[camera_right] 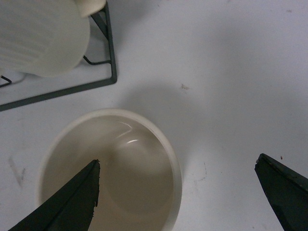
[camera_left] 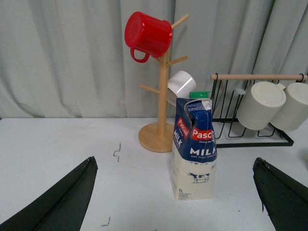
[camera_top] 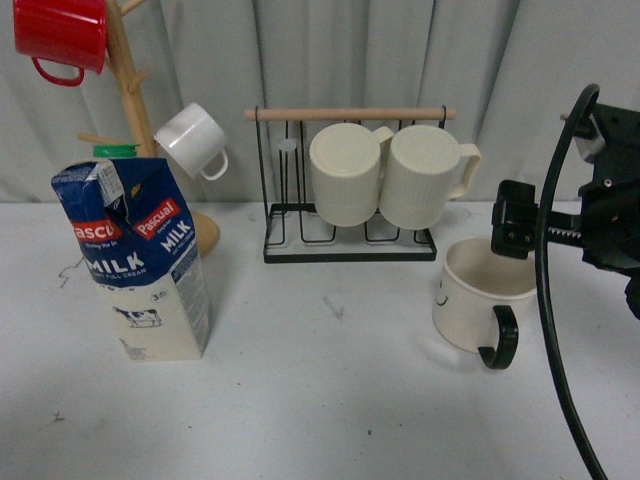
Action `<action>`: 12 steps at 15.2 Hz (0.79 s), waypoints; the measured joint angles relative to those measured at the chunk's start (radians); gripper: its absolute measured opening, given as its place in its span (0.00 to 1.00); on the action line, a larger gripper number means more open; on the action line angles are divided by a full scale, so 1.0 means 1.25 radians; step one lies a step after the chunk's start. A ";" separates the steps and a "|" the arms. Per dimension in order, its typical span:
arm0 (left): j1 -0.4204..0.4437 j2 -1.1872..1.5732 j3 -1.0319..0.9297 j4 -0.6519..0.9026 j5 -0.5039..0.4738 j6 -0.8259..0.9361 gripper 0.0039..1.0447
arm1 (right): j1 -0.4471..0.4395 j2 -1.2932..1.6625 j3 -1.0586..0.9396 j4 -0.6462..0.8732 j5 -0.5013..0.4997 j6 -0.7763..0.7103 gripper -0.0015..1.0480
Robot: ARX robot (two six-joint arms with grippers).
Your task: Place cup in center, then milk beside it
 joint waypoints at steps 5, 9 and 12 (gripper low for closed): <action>0.000 0.000 0.000 0.000 0.000 0.000 0.94 | -0.015 0.046 0.052 -0.027 -0.007 0.005 0.94; 0.000 0.000 0.000 0.000 0.000 0.000 0.94 | -0.014 0.089 0.051 -0.011 -0.023 0.010 0.94; 0.000 0.000 0.000 0.000 0.000 0.000 0.94 | -0.013 0.114 0.051 -0.012 -0.024 0.018 0.80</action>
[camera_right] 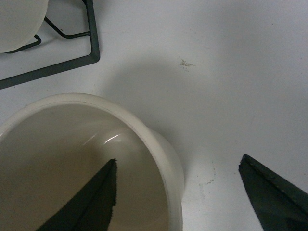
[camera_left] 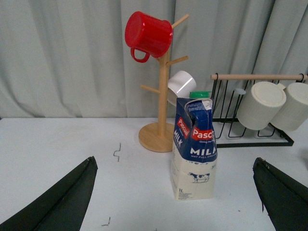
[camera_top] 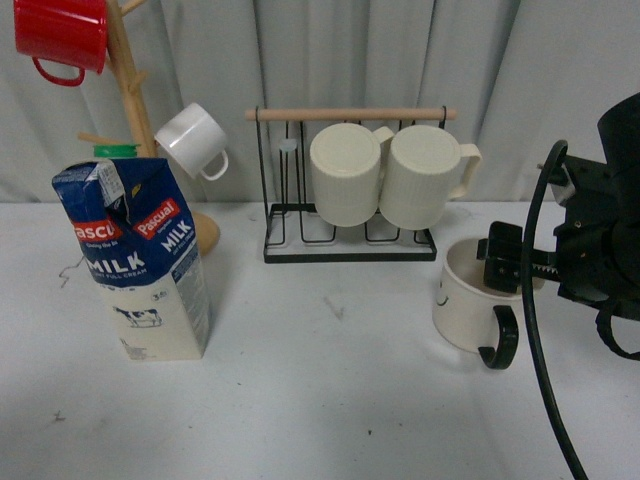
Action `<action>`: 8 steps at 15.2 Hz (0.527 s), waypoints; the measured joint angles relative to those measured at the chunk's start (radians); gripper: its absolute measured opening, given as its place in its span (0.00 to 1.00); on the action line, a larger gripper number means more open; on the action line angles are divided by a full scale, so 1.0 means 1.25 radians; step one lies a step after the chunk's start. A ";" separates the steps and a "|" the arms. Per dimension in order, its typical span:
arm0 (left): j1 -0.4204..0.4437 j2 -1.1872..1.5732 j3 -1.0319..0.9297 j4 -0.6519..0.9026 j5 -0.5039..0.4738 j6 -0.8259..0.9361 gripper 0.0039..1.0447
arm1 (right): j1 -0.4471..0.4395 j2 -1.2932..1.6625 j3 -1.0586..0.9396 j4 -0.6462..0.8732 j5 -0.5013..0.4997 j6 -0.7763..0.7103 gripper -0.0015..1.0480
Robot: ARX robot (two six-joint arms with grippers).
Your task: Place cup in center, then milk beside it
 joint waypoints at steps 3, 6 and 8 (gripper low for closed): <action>0.000 0.000 0.000 0.000 0.000 0.000 0.94 | 0.005 0.001 0.000 0.004 0.002 0.011 0.49; 0.000 0.000 0.000 0.000 0.000 0.000 0.94 | 0.006 0.000 0.000 -0.001 0.001 0.016 0.16; 0.000 0.000 0.000 0.000 0.000 0.000 0.94 | 0.012 -0.013 -0.001 -0.014 -0.002 0.028 0.03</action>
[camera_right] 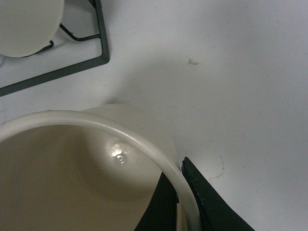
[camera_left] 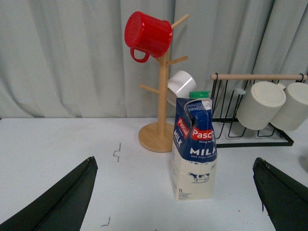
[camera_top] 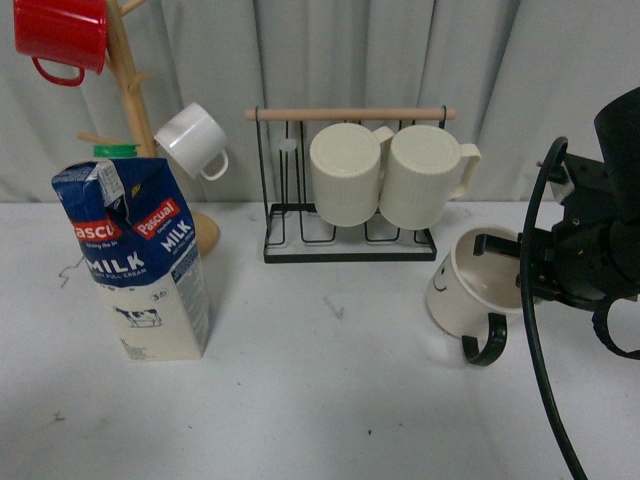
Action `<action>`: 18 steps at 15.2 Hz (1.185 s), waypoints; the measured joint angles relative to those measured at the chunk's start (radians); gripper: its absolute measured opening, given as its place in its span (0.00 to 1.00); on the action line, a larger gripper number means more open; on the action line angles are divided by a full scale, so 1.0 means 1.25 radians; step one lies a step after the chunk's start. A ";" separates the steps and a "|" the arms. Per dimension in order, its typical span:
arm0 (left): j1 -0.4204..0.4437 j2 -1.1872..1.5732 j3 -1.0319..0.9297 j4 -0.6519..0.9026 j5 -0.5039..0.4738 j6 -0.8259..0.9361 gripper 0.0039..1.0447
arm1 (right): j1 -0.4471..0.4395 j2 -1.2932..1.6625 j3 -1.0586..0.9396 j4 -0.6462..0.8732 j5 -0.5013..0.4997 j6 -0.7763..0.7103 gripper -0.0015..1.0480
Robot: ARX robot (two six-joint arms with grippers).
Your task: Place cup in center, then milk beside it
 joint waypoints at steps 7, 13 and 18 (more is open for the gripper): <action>0.000 0.000 0.000 0.000 0.000 0.000 0.94 | 0.126 -0.038 0.067 -0.084 -0.013 0.095 0.03; 0.000 0.000 0.000 0.000 0.000 0.000 0.94 | 0.175 0.017 0.114 -0.151 0.007 0.092 0.03; 0.000 0.000 0.000 0.000 0.000 0.000 0.94 | 0.143 0.017 0.100 -0.169 -0.006 0.065 0.03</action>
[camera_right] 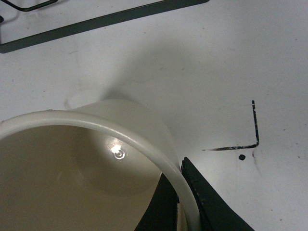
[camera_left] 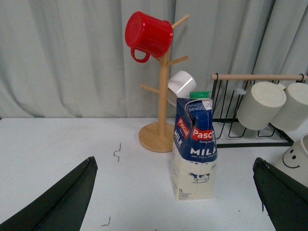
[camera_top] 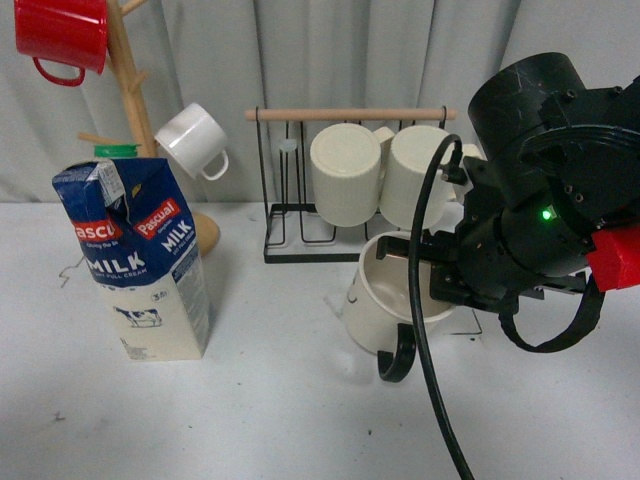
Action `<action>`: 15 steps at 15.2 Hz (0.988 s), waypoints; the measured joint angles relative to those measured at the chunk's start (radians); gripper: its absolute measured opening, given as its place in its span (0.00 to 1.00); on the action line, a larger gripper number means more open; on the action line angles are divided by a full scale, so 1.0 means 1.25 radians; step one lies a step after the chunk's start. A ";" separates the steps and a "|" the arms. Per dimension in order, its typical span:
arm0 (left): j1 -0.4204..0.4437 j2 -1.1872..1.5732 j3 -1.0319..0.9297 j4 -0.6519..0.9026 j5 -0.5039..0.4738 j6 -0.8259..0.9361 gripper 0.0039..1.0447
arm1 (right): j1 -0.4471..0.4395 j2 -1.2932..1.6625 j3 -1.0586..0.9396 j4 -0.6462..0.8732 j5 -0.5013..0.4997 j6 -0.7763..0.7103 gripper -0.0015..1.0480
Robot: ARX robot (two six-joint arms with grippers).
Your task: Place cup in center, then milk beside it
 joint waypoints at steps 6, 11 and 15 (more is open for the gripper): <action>0.000 0.000 0.000 0.000 0.000 0.000 0.94 | 0.011 0.000 -0.001 -0.021 -0.003 -0.020 0.03; 0.000 0.000 0.000 0.000 0.000 0.000 0.94 | 0.011 0.001 0.000 -0.027 0.008 -0.020 0.18; 0.000 0.000 0.000 0.000 0.000 0.000 0.94 | 0.009 -0.001 0.008 -0.024 -0.005 -0.014 0.63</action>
